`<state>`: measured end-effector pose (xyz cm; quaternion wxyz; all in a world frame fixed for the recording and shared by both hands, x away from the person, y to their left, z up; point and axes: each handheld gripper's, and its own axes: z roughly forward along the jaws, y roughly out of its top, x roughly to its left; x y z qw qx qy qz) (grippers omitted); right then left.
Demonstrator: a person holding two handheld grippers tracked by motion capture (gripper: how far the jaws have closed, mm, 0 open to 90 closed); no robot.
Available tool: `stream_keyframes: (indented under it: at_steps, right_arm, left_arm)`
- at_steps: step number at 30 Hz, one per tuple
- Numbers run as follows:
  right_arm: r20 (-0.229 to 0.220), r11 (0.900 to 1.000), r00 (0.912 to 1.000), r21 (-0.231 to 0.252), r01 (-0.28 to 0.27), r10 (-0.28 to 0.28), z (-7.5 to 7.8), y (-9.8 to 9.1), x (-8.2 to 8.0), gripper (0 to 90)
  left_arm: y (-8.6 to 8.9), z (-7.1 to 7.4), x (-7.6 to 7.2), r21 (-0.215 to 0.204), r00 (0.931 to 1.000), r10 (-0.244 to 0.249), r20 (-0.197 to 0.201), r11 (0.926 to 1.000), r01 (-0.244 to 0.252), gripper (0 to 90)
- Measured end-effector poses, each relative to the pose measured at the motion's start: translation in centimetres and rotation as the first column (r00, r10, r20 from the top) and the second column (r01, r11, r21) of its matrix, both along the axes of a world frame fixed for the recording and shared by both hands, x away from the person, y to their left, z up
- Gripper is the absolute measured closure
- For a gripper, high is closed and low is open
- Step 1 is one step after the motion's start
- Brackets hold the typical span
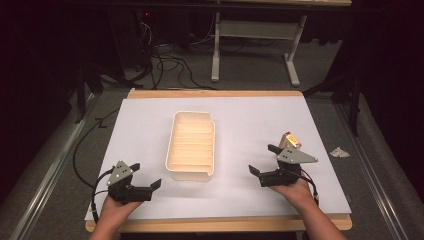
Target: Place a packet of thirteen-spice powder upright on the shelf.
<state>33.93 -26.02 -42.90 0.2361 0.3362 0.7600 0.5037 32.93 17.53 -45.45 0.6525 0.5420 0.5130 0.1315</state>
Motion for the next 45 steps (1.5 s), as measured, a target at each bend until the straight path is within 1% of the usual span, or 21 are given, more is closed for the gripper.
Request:
stream_keyframes:
  at_steps: [3, 4, 6, 8, 10, 12, 15, 17, 20, 21, 23, 25, 28, 30, 38, 39, 41, 43, 45]
  right_arm:
    - [0.011, 1.0, 0.9999, -0.003, -0.006, 0.006, 0.1, 0.0, -0.1, 0.0]
    - [0.013, 1.0, 0.9999, 0.006, -0.007, 0.007, 0.2, 0.1, -0.2, 0.0]
    - [0.03, 0.9999, 0.9995, 0.0, -0.01, 0.01, 0.5, 0.1, -0.3, 0.0]
    - [0.031, 0.9999, 0.9994, -0.009, -0.012, 0.012, 0.7, 0.1, -0.3, 0.0]
    - [0.024, 0.9997, 0.9995, -0.002, -0.023, 0.023, 0.8, 0.1, -0.4, 0.1]
    - [0.028, 0.9998, 0.9994, -0.004, -0.019, 0.019, 0.9, 0.0, -0.4, 0.1]
    - [0.036, 0.9999, 0.9993, -0.007, -0.012, 0.012, 1.5, -0.4, -0.4, 0.1]
    - [0.046, 1.0, 0.9989, 0.004, -0.007, 0.007, 1.9, -0.7, -0.4, 0.1]
    - [0.058, 1.0, 0.9983, 0.004, 0.007, -0.007, 2.5, -1.2, -0.5, 0.1]
    - [0.057, 0.9999, 0.9983, 0.01, 0.01, -0.01, 2.6, -1.4, -0.5, 0.1]
    - [0.065, 0.9996, 0.9975, 0.012, 0.026, -0.027, 2.9, -1.9, -0.5, 0.1]
    - [0.061, 0.9993, 0.9975, 0.009, 0.035, -0.035, 3.0, -2.1, -0.5, 0.1]
    - [0.071, 0.9988, 0.9963, 0.009, 0.047, -0.048, 3.3, -2.6, -0.4, 0.1]
    - [0.073, 0.9976, 0.995, 0.012, 0.068, -0.069, 3.5, -3.2, -0.3, 0.2]
    - [0.084, 0.9947, 0.9912, 0.017, 0.101, -0.102, 3.7, -4.5, -0.2, 0.2]
    - [0.078, 0.9938, 0.9908, 0.017, 0.11, -0.111, 3.7, -4.7, -0.2, 0.4]
    - [0.085, 0.9926, 0.989, 0.011, 0.121, -0.121, 3.7, -5.2, -0.1, 0.5]
    - [0.083, 0.9904, 0.9869, 0.007, 0.138, -0.138, 3.6, -5.7, 0.1, 0.6]
    - [0.076, 0.9882, 0.9853, 0.016, 0.152, -0.153, 3.5, -6.2, 0.2, 0.6]
  left_arm:
    - [0.0, 0.0, 0.0, 0.0, 1.0, 0.0, -0.001, 1.0, 0.0, 2.9]
    - [0.0, 0.0, 0.0, 0.001, 1.0, 0.001, 0.0, 1.0, -0.001, 3.0]
    - [-0.1, -0.1, 0.1, -0.003, 1.0, 0.005, -0.002, 1.0, -0.005, 3.3]
    - [0.0, -0.1, 0.2, 0.0, 1.0, 0.006, -0.002, 1.0, -0.006, 3.7]
    - [0.0, -0.1, 0.2, -0.003, 1.0, 0.004, -0.006, 1.0, -0.004, 4.1]
    - [0.0, -0.1, 0.2, 0.0, 1.0, 0.002, -0.008, 1.0, -0.002, 4.1]
    - [0.0, -0.1, 0.2, 0.003, 1.0, 0.003, -0.003, 1.0, -0.003, 4.1]
    - [0.0, -0.1, 0.1, 0.003, 1.0, 0.003, -0.001, 1.0, -0.003, 4.1]
    - [-0.1, -0.1, 0.1, 0.003, 1.0, -0.001, -0.002, 1.0, 0.001, 4.0]
    - [-0.1, -0.1, 0.1, 0.003, 1.0, -0.003, -0.001, 1.0, 0.003, 3.9]
    - [-0.1, -0.1, 0.0, 0.01, 1.0, -0.007, 0.001, 0.9999, 0.007, 3.9]
    - [-0.1, -0.1, 0.0, 0.009, 1.0, -0.008, 0.001, 0.9999, 0.008, 3.9]
    - [-0.1, -0.1, 0.0, 0.01, 1.0, -0.01, 0.0, 0.9999, 0.01, 3.9]
    - [-0.1, -0.1, 0.0, 0.011, 0.9999, -0.013, -0.002, 0.9999, 0.013, 3.9]
    - [-0.3, -0.1, -0.1, 0.016, 0.9999, -0.017, -0.001, 0.9997, 0.017, 3.7]
    - [-0.2, -0.2, 0.0, 0.019, 0.9999, -0.017, 0.0, 0.9997, 0.017, 3.7]
    - [-0.2, -0.1, 0.0, 0.017, 0.9999, -0.016, 0.001, 0.9997, 0.016, 3.6]
    - [-0.2, -0.1, 0.0, 0.015, 0.9999, -0.015, 0.0, 0.9998, 0.015, 3.6]
    - [-0.2, -0.1, 0.0, 0.016, 0.9999, -0.015, 0.001, 0.9998, 0.015, 3.6]
